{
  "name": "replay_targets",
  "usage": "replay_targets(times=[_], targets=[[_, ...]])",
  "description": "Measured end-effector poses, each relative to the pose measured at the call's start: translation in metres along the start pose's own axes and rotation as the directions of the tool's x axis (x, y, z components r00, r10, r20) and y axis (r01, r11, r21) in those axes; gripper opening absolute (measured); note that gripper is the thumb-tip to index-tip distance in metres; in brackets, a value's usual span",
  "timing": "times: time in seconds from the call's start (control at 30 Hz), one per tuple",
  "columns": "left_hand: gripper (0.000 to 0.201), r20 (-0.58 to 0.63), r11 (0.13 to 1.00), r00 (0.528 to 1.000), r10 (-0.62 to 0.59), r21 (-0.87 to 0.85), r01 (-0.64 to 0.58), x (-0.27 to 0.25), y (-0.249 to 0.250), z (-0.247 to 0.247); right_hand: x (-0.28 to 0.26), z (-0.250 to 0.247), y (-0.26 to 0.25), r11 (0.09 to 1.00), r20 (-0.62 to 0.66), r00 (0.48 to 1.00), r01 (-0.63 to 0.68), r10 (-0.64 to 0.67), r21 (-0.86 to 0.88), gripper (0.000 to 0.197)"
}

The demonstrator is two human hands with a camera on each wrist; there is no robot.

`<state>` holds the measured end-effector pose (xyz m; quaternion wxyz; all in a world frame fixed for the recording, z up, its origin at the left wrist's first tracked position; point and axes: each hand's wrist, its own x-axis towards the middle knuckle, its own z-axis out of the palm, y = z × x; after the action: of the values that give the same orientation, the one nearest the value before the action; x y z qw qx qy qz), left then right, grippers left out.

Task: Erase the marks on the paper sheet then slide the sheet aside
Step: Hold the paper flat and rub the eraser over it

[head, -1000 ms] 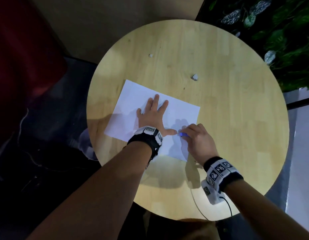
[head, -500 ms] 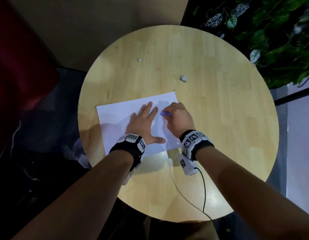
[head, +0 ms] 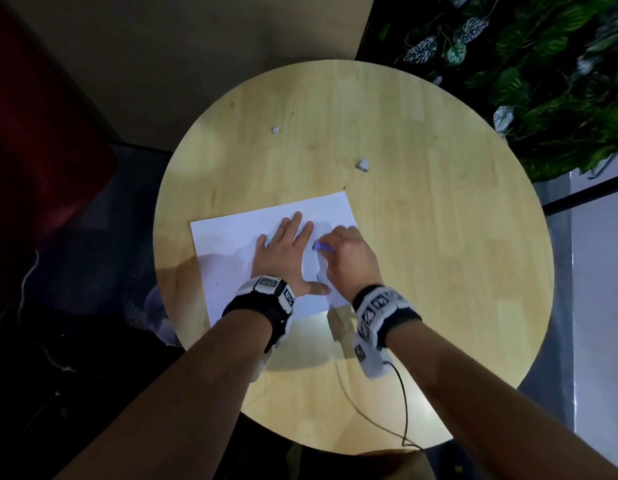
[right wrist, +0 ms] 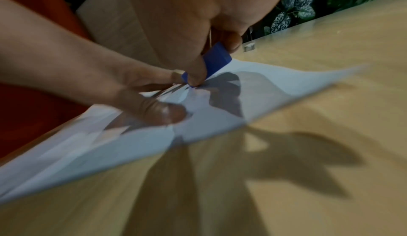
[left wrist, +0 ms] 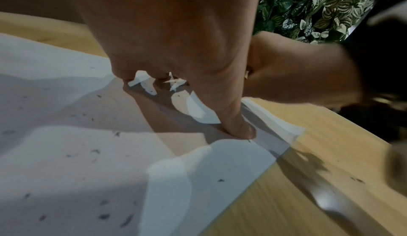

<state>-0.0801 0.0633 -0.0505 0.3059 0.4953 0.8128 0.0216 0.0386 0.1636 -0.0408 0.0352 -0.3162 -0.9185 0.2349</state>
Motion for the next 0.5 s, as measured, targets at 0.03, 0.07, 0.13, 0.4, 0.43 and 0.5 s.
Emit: replay_targets(times=[0.03, 0.07, 0.13, 0.4, 0.43, 0.5], targets=[[0.129, -0.004, 1.0, 1.0, 0.0, 0.005, 0.0, 0.0, 0.0, 0.0, -0.014, 0.0, 0.001, 1.0, 0.025, 0.999, 0.027, -0.027, 0.002, 0.018], [0.128, -0.006, 1.0, 1.0, 0.0, 0.011, 0.0, 0.001, 0.0, 0.001, -0.027, -0.001, 0.002, 0.998, 0.051, 0.997, 0.059, -0.059, 0.001, 0.018], [0.128, -0.014, 1.0, 1.0, 0.003, 0.018, -0.003, 0.002, -0.001, 0.002, -0.03, -0.003, 0.006, 0.994, 0.076, 0.992, 0.105, -0.105, 0.005, 0.018], [0.129, -0.004, 1.0, 1.0, 0.006, -0.003, -0.006, 0.001, -0.002, 0.003, -0.002, 0.001, 0.003, 1.0, -0.009, 1.0, 0.005, -0.005, 0.007, 0.019], [0.129, -0.008, 1.0, 1.0, 0.006, 0.003, -0.006, 0.001, -0.002, 0.002, -0.018, 0.0, 0.003, 0.999, 0.019, 0.999, 0.039, -0.039, 0.009, 0.02], [0.128, -0.011, 1.0, 1.0, 0.008, 0.006, -0.008, 0.001, -0.002, 0.002, -0.038, -0.003, 0.004, 0.994, 0.062, 0.992, 0.108, -0.108, 0.001, 0.02]])
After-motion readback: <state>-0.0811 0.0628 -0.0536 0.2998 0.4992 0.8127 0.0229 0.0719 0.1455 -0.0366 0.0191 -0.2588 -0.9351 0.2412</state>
